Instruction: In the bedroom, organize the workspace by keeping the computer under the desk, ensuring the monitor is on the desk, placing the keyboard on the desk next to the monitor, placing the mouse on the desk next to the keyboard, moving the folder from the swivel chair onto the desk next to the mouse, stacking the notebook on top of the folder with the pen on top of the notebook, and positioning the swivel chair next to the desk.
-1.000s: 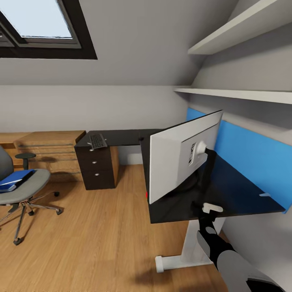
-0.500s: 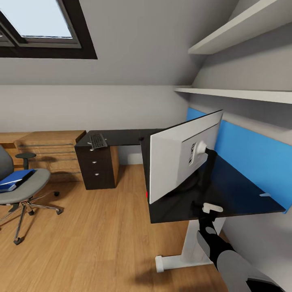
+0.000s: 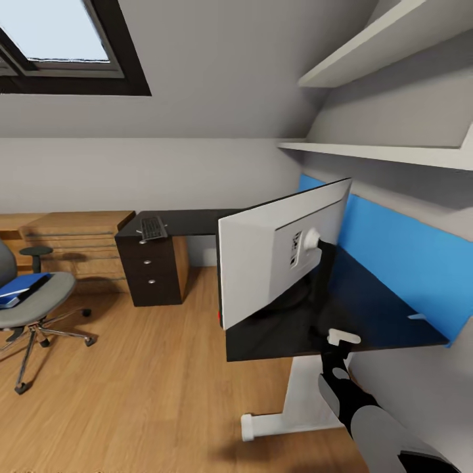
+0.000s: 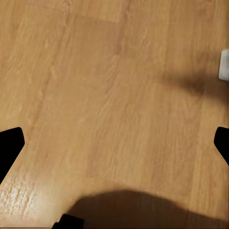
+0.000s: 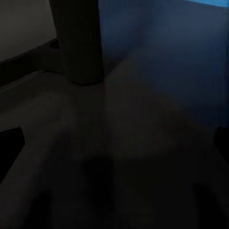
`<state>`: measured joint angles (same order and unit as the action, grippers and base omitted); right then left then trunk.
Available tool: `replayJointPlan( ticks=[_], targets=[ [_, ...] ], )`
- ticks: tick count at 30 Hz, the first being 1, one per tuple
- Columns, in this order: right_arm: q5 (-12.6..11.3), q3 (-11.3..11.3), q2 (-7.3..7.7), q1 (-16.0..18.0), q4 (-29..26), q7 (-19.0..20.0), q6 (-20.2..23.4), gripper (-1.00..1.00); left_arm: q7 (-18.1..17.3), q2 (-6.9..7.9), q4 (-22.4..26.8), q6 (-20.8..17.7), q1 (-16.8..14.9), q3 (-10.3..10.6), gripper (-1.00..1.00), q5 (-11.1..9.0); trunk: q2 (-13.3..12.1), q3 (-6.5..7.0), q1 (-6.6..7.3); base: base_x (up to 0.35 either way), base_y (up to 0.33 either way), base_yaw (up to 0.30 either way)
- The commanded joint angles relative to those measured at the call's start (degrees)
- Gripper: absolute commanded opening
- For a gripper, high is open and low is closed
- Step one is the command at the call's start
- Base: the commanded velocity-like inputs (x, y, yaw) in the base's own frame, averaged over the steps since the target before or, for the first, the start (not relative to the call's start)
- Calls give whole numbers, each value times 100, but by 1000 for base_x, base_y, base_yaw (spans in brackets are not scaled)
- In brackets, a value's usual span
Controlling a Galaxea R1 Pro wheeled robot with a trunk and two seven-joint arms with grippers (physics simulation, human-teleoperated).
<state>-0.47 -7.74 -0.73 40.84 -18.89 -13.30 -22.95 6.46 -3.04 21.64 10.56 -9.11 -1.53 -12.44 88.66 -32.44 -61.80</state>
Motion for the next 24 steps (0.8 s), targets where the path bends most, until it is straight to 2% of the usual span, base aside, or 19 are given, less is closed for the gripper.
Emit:
replayJointPlan(
  ticks=[1, 8, 24],
  targets=[
    [-5, -12, -3, 3, 4, -2, -19, 100, 5, -4, -1, 17, -3, -14, 100, -13, 3, -8, 1, 0, -225, 135],
    [-6, -9, -6, 3, 7, -5, -17, 100, 5, -4, -1, 17, -3, -14, 100, -15, 3, -35, 1, 0, -107, 190],
    [-1, -15, -6, 3, 8, -4, -18, 100, 5, -4, -1, 17, -3, -14, 100, -16, 3, -114, 1, 0, -14, 231]
  ],
)
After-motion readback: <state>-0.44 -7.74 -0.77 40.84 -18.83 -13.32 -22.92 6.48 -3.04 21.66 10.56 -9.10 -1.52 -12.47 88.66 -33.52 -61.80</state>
